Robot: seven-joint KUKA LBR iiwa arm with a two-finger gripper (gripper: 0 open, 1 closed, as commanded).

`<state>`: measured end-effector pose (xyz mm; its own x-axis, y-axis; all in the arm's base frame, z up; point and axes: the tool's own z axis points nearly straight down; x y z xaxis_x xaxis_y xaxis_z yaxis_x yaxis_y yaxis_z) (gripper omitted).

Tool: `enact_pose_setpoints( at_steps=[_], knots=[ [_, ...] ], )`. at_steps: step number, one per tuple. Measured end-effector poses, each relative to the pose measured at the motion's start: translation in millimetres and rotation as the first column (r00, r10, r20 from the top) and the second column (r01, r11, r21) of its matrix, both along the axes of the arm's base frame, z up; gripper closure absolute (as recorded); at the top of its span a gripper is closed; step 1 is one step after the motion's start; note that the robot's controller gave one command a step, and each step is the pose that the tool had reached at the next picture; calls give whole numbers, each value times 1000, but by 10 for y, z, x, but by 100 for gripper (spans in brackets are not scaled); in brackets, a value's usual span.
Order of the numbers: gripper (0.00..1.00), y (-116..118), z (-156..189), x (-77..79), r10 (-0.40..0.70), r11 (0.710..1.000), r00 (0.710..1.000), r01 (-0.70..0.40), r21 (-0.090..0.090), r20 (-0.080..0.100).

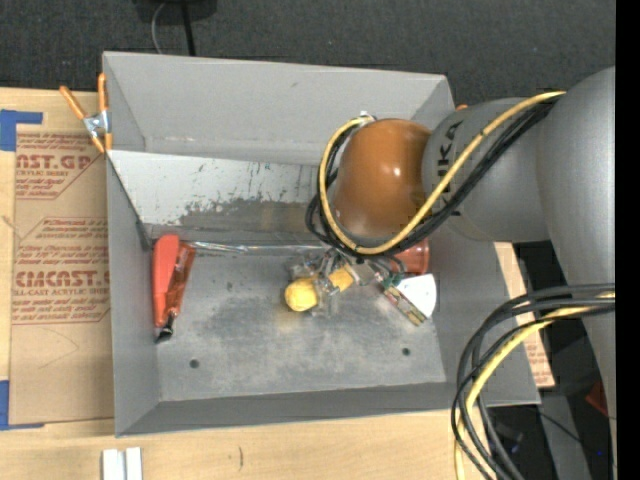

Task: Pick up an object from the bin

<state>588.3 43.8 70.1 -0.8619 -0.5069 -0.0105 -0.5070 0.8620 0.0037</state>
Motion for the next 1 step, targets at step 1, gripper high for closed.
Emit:
enact_pose_setpoints(
  at_steps=[1],
  knots=[
    [100, 0, -1, 0, 0, 1000, 1000, 0, 0, 0]
  ],
)
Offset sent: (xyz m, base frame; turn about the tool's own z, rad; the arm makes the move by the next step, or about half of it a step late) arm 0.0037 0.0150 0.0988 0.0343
